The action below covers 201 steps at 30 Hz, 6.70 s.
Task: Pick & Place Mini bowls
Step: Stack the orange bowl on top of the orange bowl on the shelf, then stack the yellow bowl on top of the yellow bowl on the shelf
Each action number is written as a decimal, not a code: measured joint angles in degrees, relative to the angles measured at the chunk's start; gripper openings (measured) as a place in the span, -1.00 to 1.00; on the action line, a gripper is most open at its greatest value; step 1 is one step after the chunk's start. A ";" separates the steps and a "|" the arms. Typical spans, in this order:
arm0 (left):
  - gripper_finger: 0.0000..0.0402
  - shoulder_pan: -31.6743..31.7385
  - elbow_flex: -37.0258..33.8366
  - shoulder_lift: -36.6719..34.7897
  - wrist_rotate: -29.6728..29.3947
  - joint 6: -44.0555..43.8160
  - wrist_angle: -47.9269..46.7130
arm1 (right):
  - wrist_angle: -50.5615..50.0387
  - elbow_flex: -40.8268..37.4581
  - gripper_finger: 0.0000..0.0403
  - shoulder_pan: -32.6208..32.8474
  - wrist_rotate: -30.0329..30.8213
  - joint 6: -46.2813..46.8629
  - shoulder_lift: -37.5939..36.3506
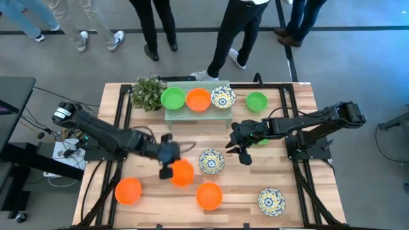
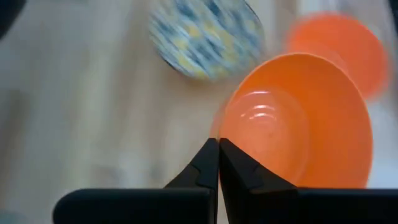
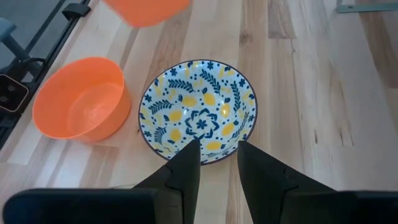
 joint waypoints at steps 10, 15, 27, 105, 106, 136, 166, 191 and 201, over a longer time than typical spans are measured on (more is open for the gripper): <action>-0.98 18.62 19.29 -0.09 -3.13 17.79 -8.90 | -0.02 0.00 -0.49 0.02 0.00 0.02 0.02; -0.98 29.39 24.56 -0.15 -3.16 18.58 -9.30 | -0.04 0.00 -0.49 0.02 0.03 0.02 0.02; -0.98 46.12 24.72 2.53 -0.71 13.92 -7.55 | -0.04 0.00 -0.49 -0.14 0.07 0.04 0.02; -0.98 47.34 23.85 12.07 7.87 8.42 -2.66 | -0.58 0.00 -0.49 -3.02 0.14 0.04 0.02; -0.98 47.34 23.45 12.21 7.88 8.53 -2.61 | -0.63 0.00 -0.49 -3.02 0.14 0.05 0.02; -0.48 32.69 22.64 3.40 9.56 20.35 0.04 | -0.08 0.00 -0.49 -3.34 0.18 0.02 0.02; -0.48 8.11 2.86 2.16 6.98 19.04 5.37 | 15.07 0.02 -0.15 8.19 4.53 -10.64 8.87; -0.48 8.13 2.88 2.18 7.00 17.56 5.34 | 16.55 0.13 -0.14 13.07 8.81 -16.83 20.17; -0.48 8.14 2.88 2.19 7.00 17.56 5.34 | 16.26 0.13 -0.69 12.83 9.16 -19.52 20.17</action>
